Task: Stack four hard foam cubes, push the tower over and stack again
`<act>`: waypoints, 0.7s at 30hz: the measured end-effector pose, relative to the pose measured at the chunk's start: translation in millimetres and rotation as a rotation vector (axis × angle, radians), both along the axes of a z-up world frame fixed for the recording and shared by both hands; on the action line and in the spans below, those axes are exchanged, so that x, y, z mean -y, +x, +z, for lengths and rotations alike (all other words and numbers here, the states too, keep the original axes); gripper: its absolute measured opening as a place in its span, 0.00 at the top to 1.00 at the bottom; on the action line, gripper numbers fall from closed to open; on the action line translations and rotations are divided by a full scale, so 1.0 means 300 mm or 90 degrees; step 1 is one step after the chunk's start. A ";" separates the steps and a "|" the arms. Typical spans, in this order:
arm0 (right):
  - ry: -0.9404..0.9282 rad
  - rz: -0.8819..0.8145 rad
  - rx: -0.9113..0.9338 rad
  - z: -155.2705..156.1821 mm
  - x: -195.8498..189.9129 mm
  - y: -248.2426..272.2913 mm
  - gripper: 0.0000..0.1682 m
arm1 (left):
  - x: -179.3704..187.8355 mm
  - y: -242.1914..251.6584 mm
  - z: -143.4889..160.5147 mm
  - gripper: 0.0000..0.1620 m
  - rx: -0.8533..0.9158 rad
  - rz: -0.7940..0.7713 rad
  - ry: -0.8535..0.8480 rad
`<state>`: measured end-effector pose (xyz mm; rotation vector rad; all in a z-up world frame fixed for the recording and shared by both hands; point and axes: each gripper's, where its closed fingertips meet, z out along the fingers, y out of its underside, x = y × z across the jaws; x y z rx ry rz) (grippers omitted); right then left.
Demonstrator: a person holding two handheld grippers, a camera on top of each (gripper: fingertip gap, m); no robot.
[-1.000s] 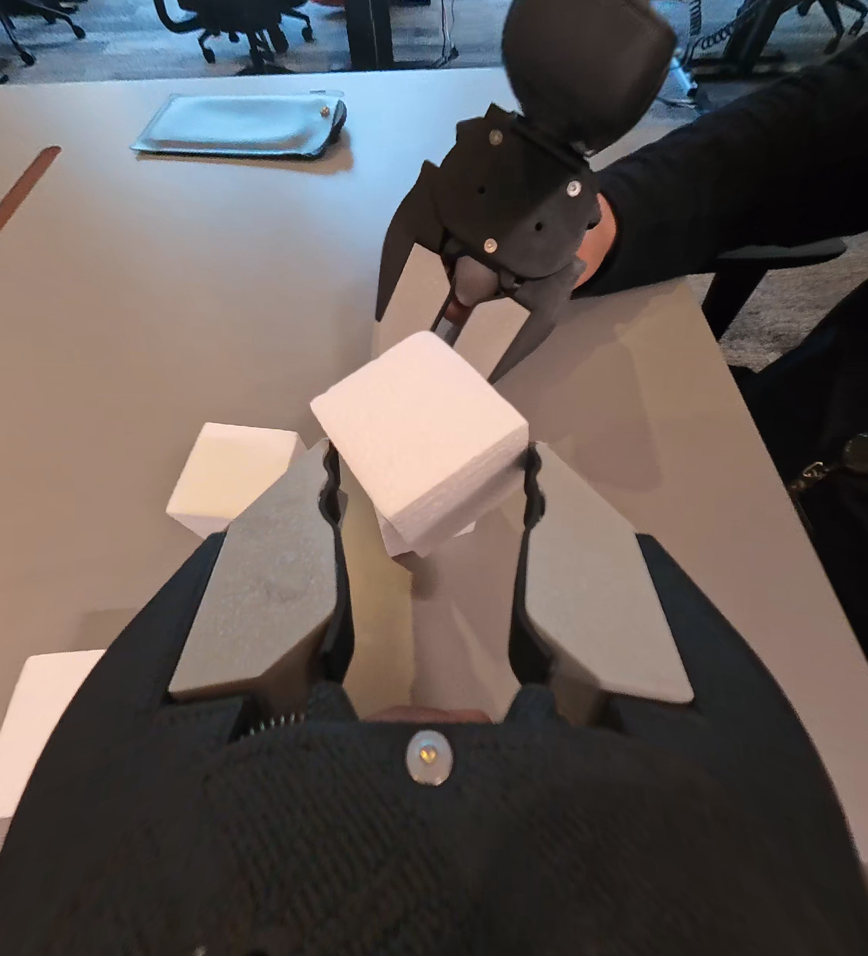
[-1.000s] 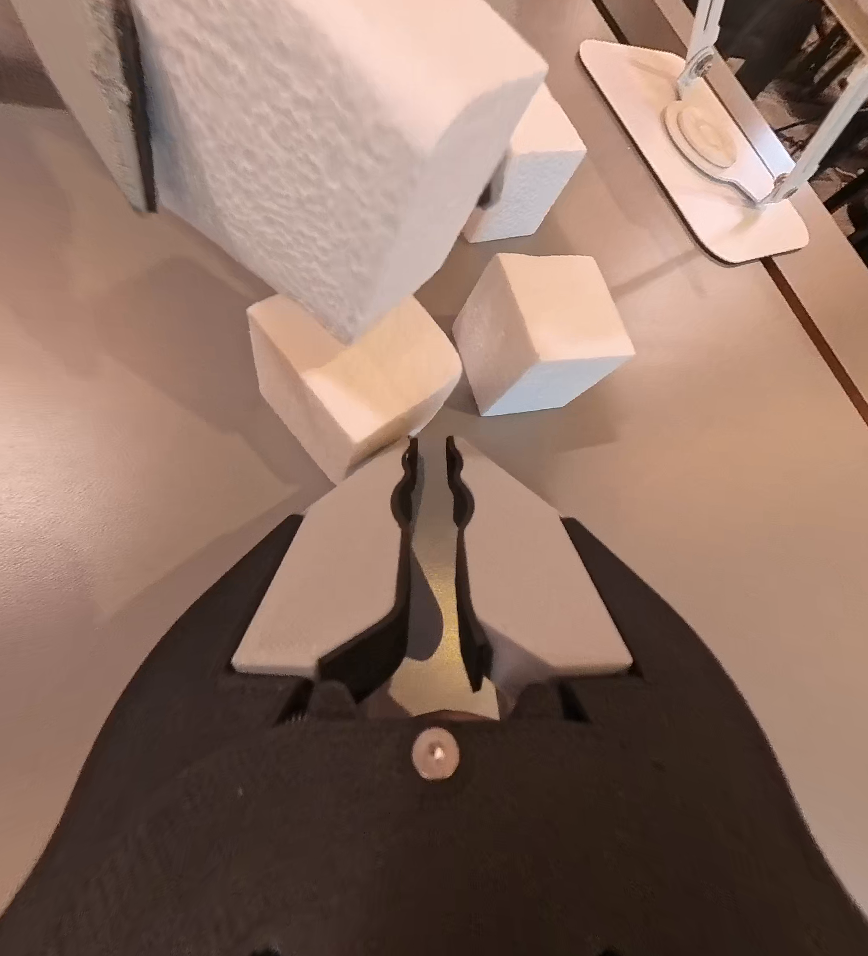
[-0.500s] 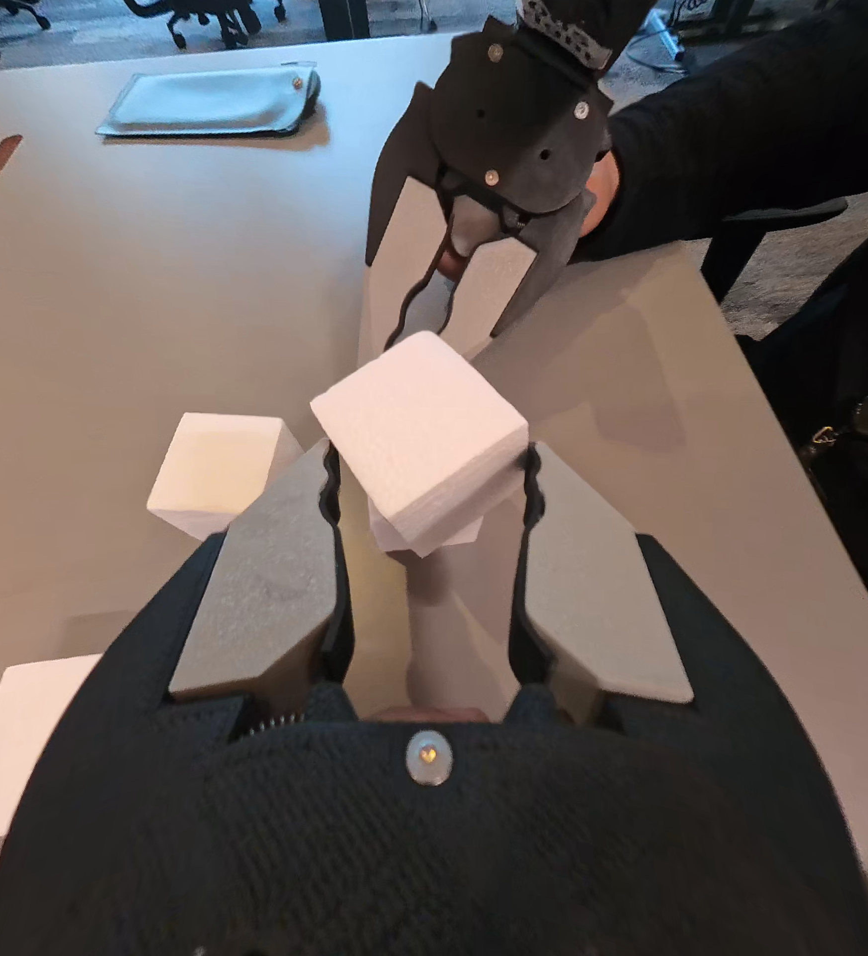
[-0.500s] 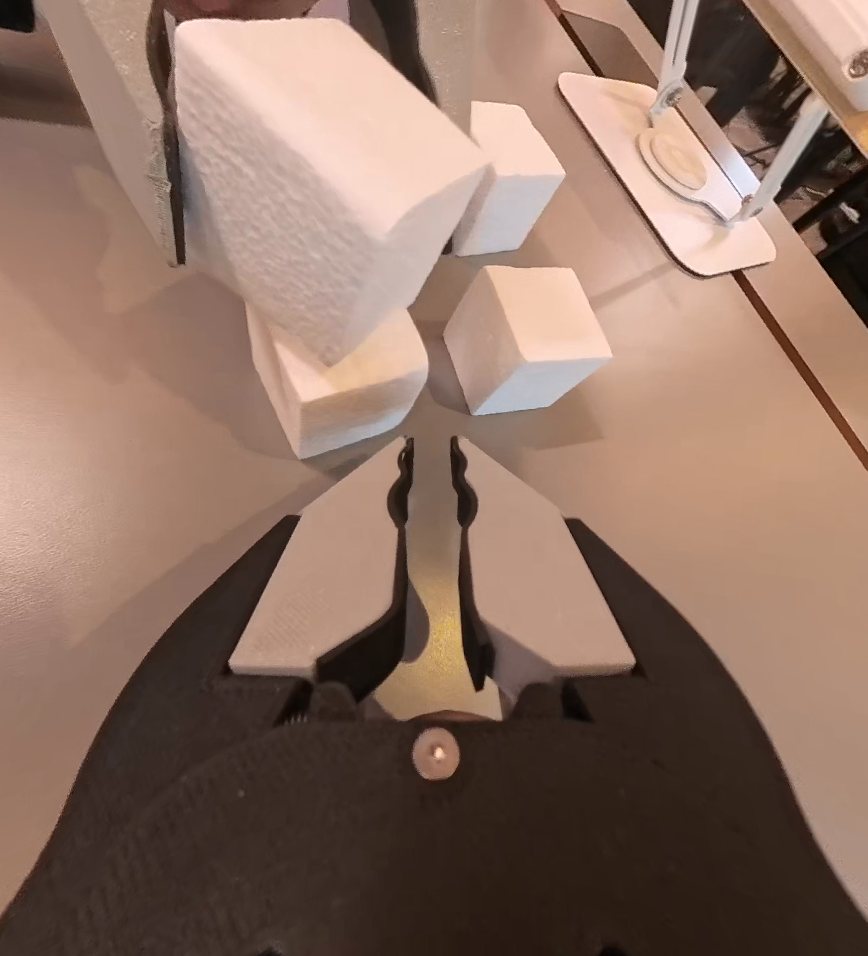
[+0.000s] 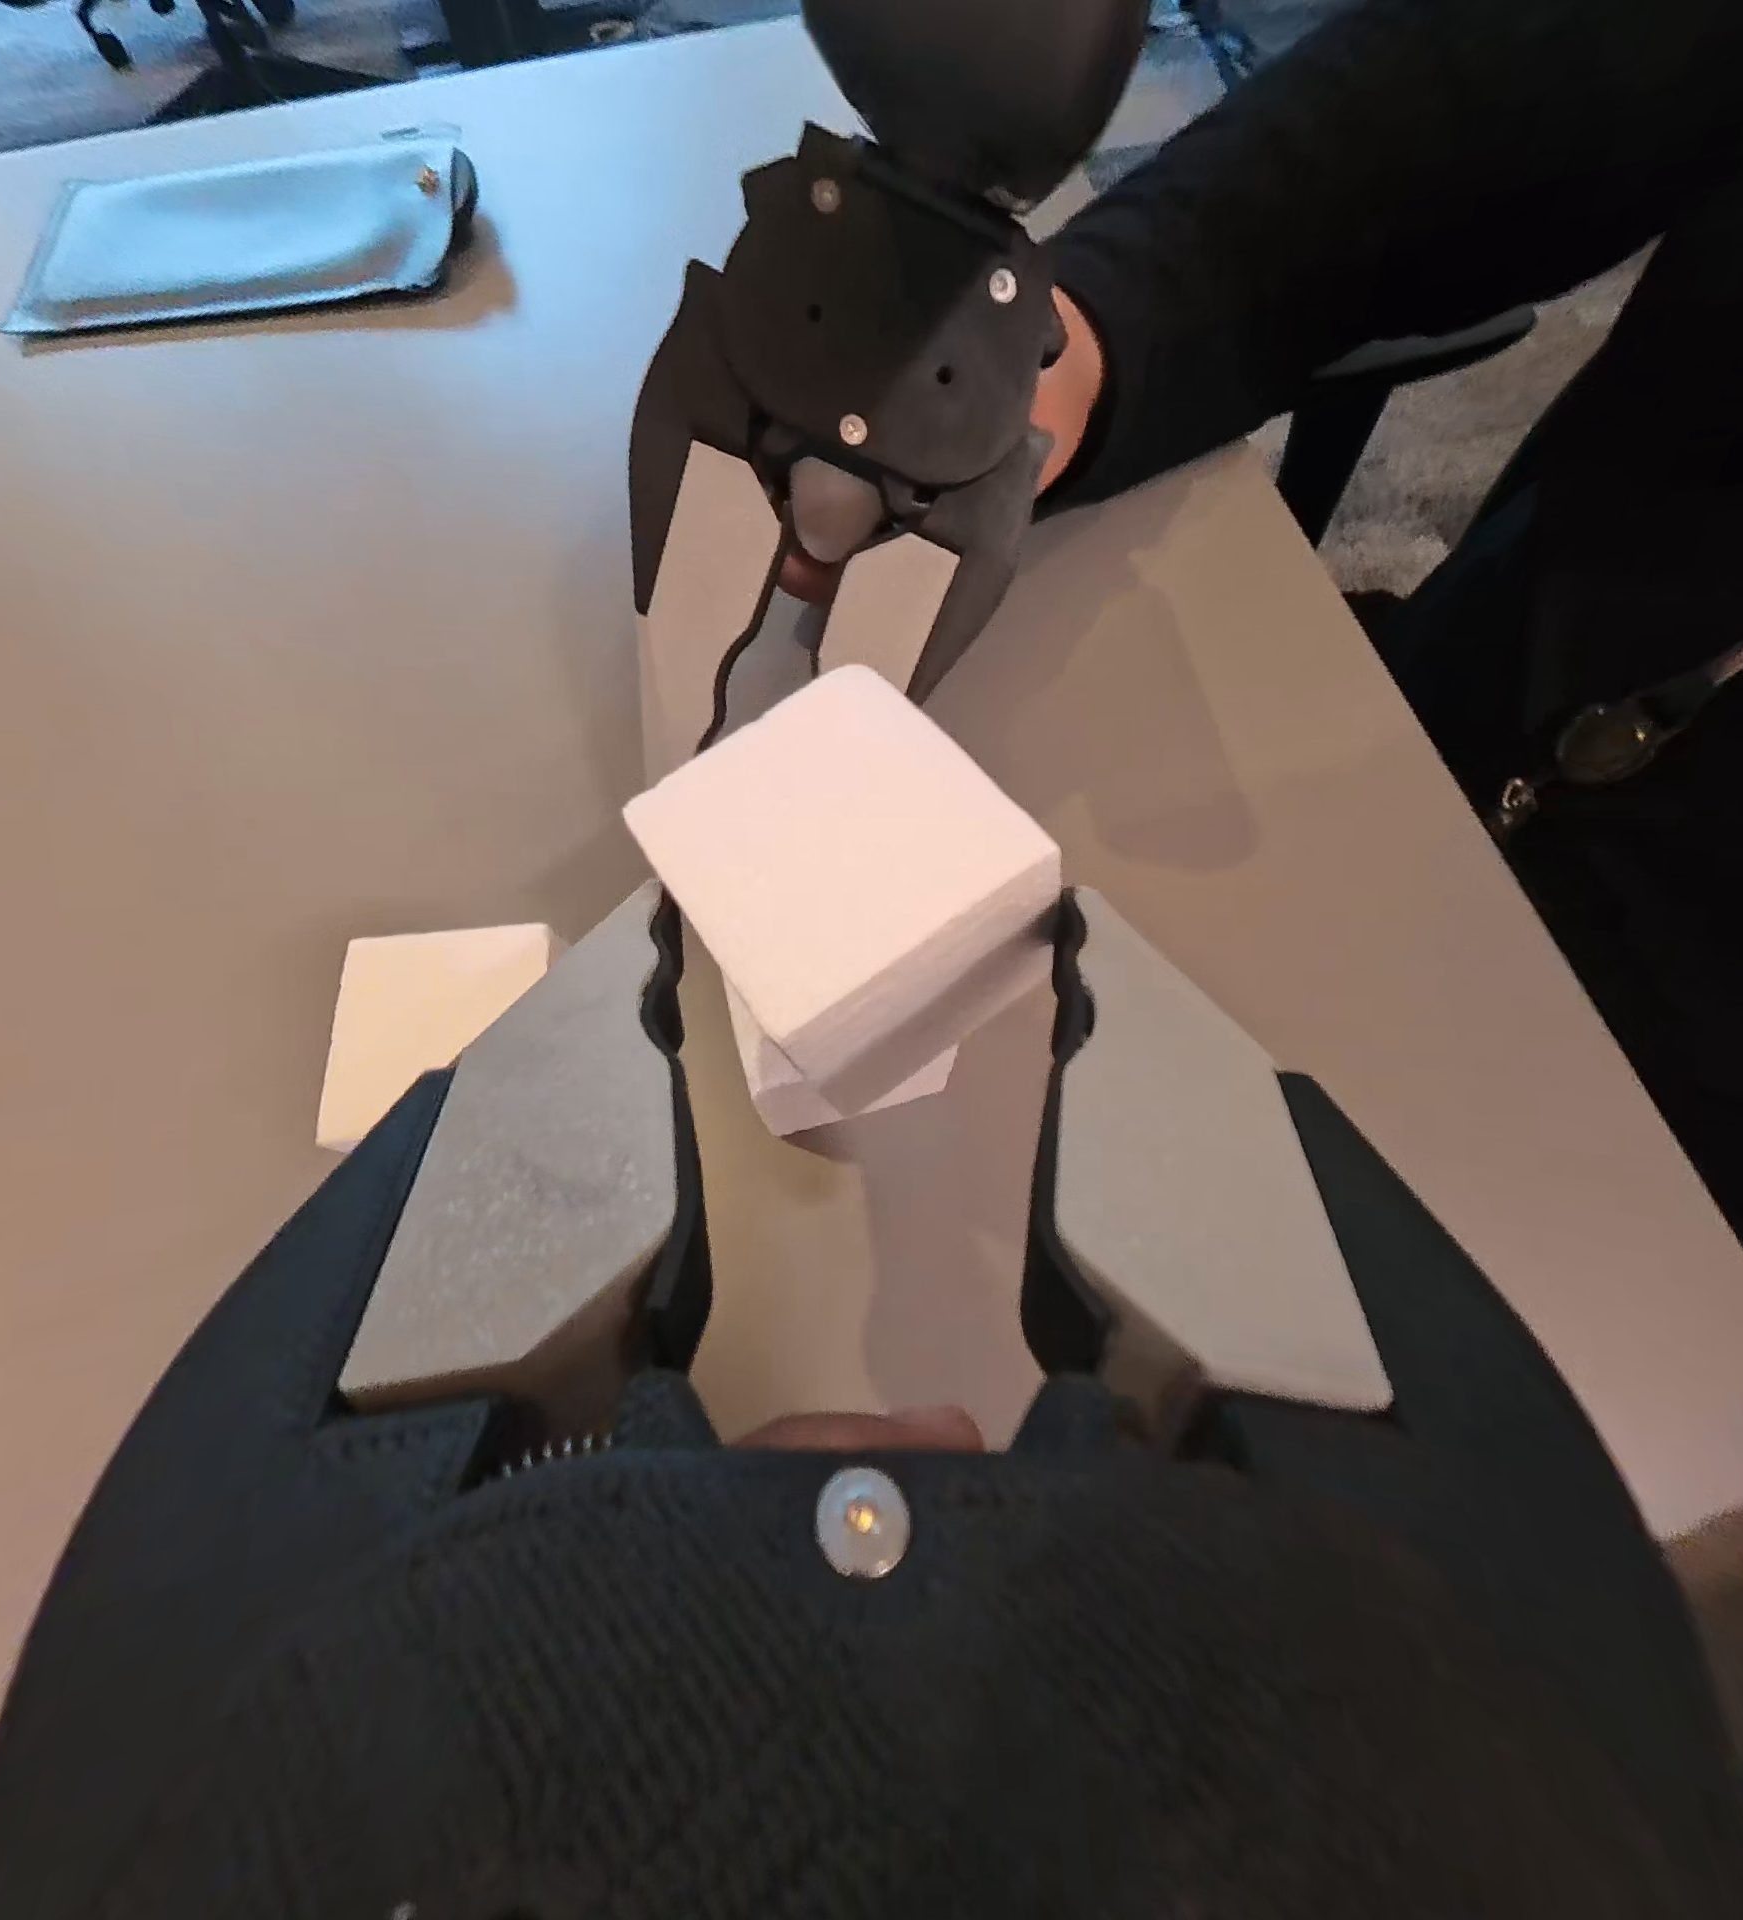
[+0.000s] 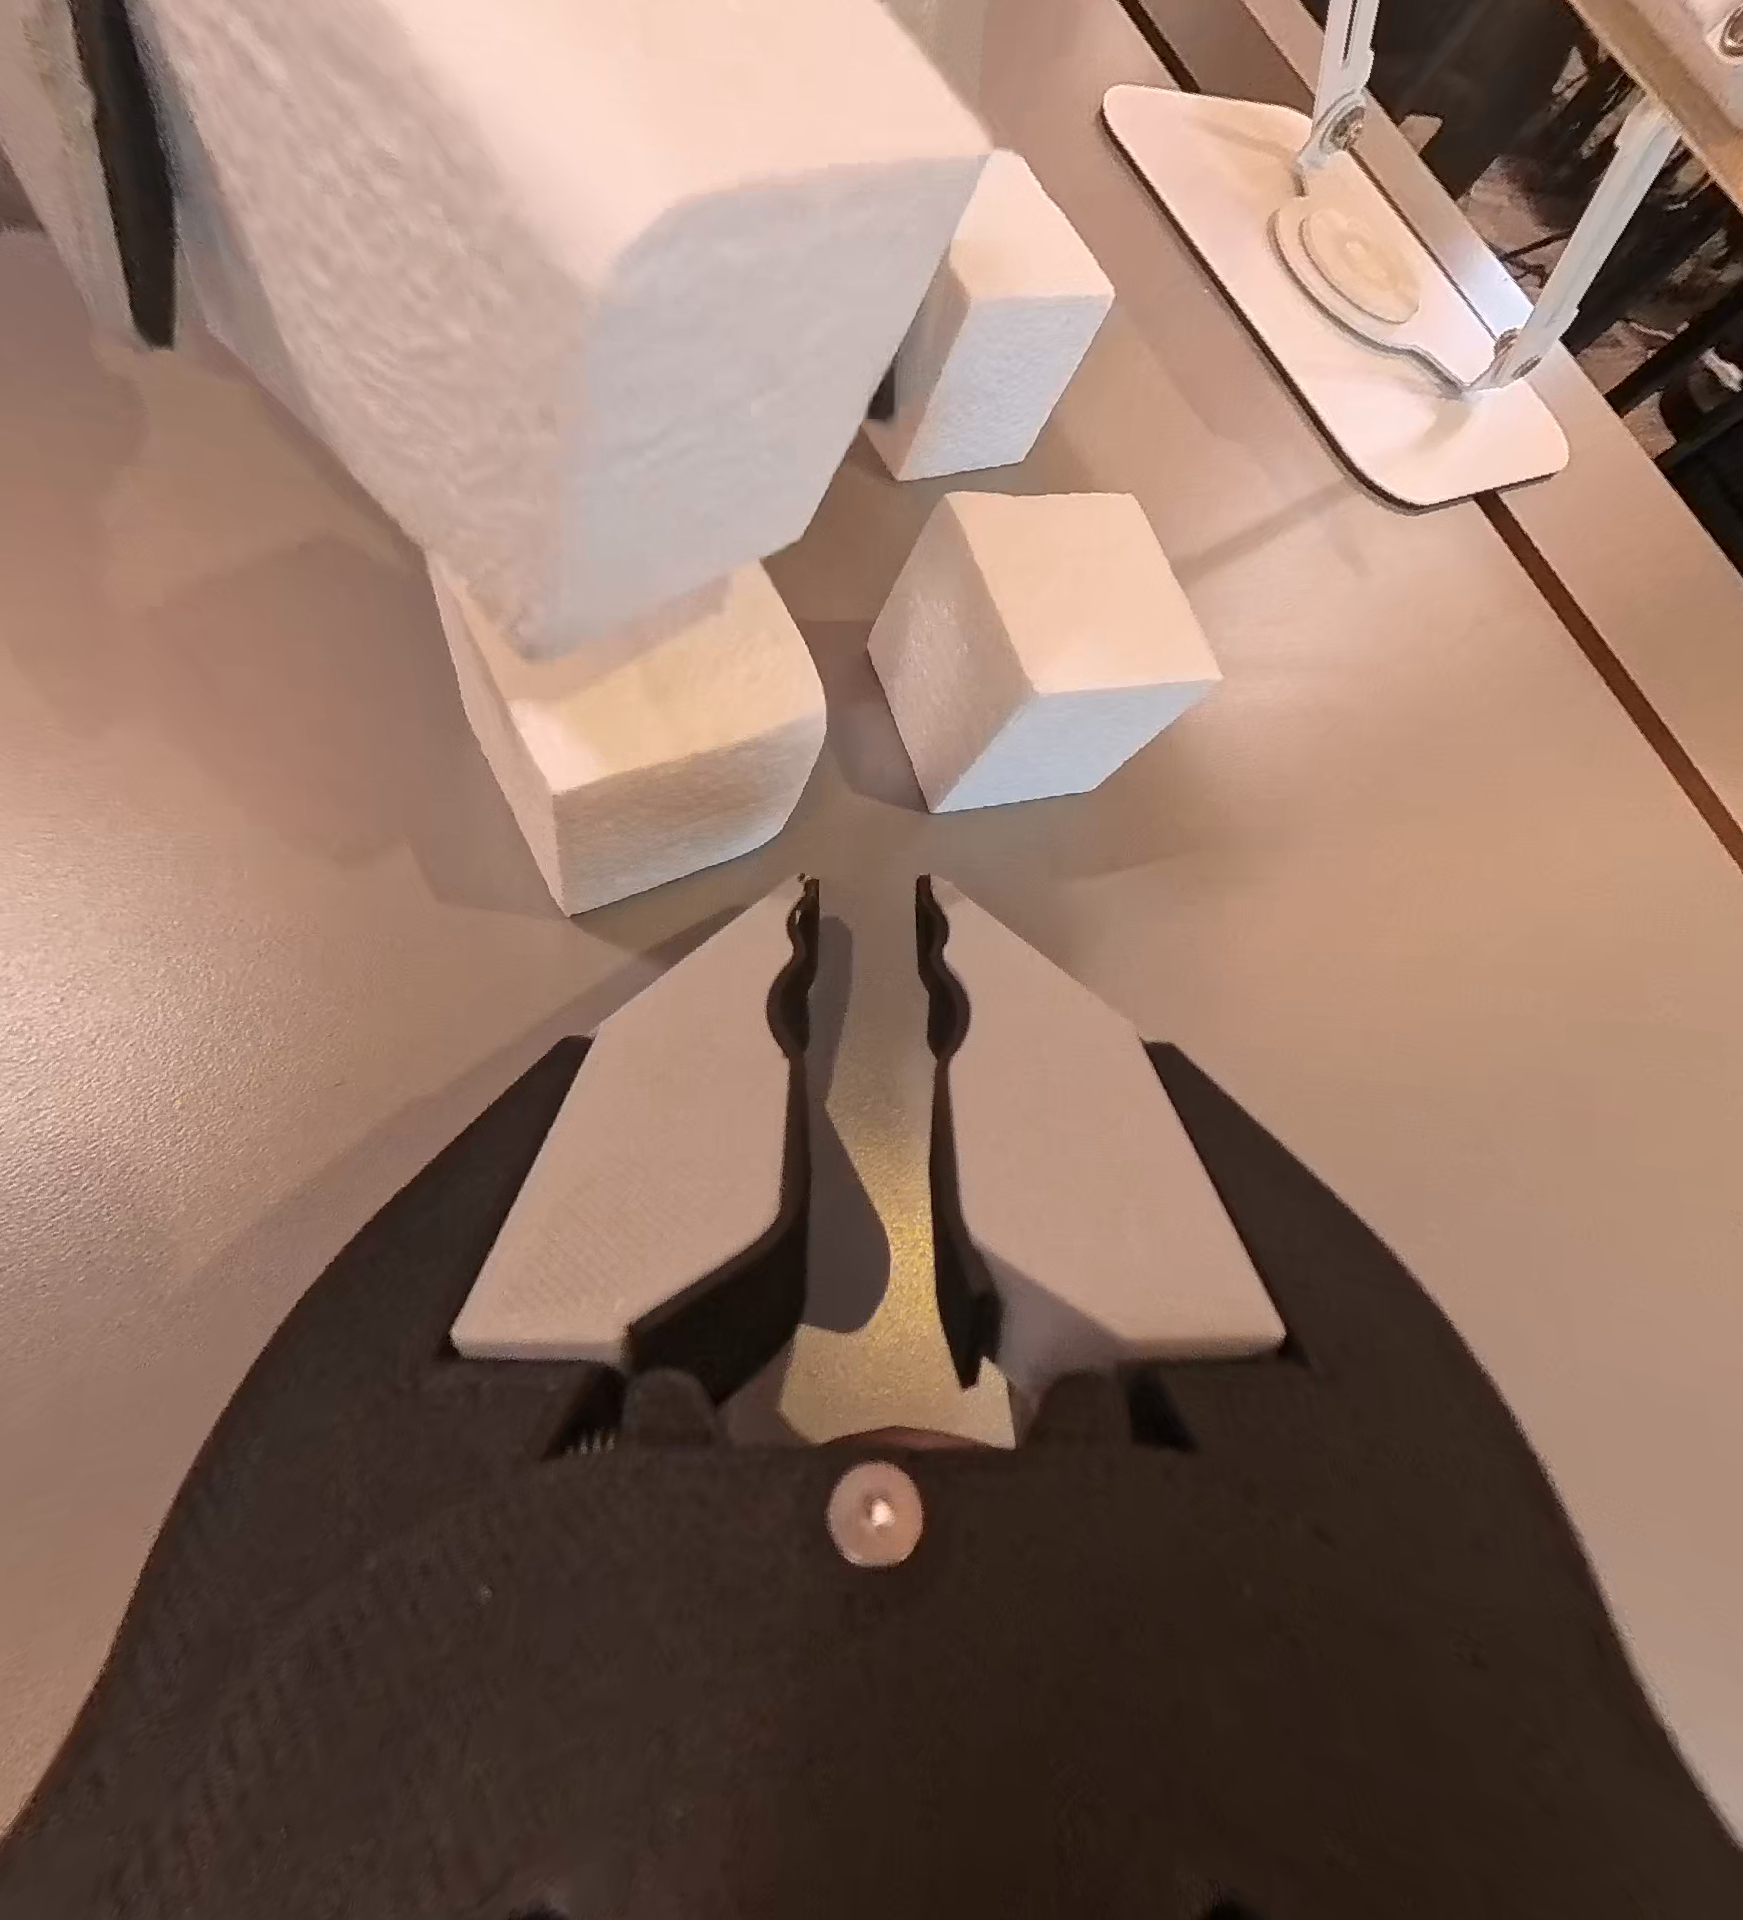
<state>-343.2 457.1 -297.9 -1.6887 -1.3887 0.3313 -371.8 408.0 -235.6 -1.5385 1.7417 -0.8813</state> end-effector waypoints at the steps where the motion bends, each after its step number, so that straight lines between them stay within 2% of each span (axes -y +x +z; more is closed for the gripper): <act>1: -0.002 -0.001 -0.003 0.001 -0.001 0.000 0.90 | 0.004 0.002 -0.009 0.56 -0.010 -0.008 0.002; 9: -0.004 0.004 -0.001 -0.001 0.004 -0.005 0.90 | -0.006 -0.009 -0.049 0.57 -0.058 -0.036 0.013; 21: -0.006 0.003 0.002 -0.007 0.003 -0.006 0.90 | -0.017 0.004 -0.042 0.57 -0.036 -0.046 0.031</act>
